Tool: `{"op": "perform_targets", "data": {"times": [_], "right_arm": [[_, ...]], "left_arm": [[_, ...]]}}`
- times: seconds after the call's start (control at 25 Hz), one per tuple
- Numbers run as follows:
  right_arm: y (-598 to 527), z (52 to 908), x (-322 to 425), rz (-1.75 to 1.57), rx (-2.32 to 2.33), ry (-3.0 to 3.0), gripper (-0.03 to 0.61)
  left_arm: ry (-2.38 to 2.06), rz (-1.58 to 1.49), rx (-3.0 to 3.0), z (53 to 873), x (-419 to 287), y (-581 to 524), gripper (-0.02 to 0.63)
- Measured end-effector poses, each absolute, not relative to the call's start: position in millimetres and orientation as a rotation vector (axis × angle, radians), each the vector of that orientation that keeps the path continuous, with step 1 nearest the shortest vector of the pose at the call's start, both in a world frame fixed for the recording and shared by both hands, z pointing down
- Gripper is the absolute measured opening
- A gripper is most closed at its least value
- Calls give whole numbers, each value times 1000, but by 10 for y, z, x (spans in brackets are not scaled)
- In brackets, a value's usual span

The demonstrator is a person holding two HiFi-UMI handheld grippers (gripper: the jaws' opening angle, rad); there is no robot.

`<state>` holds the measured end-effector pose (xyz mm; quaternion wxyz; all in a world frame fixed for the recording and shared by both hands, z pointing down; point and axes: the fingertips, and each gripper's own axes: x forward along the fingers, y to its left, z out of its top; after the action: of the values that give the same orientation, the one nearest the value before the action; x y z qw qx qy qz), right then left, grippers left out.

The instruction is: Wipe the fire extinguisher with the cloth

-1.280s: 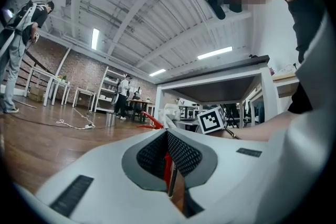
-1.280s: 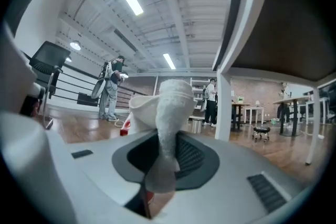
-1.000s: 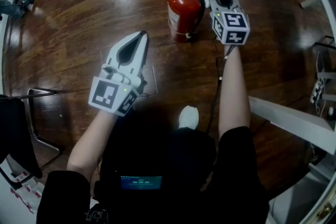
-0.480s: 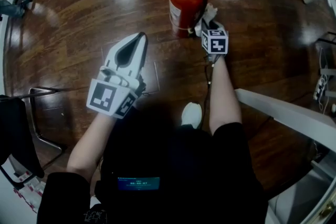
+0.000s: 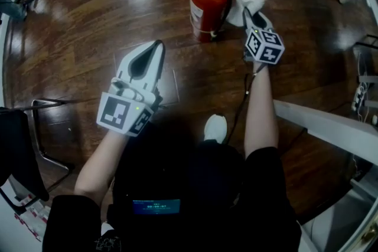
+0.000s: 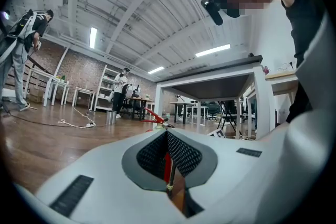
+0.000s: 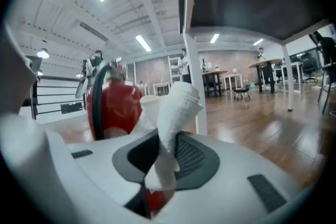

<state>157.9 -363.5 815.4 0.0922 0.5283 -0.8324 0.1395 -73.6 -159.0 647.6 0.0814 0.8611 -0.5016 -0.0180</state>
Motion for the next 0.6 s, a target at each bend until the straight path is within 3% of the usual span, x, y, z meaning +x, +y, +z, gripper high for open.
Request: {"op": "perform_targets", "data": {"times": [0.36, 0.6], "right_arm": [[-3434, 6232, 1453, 116, 1585, -2847, 94], [-3323, 6304, 796, 33, 1373, -2827, 94]], "left_arm": [[-1477, -62, 2565, 6547, -687, -1493, 2], [-1488, -65, 2562, 6538, -737, -1473, 2]]}}
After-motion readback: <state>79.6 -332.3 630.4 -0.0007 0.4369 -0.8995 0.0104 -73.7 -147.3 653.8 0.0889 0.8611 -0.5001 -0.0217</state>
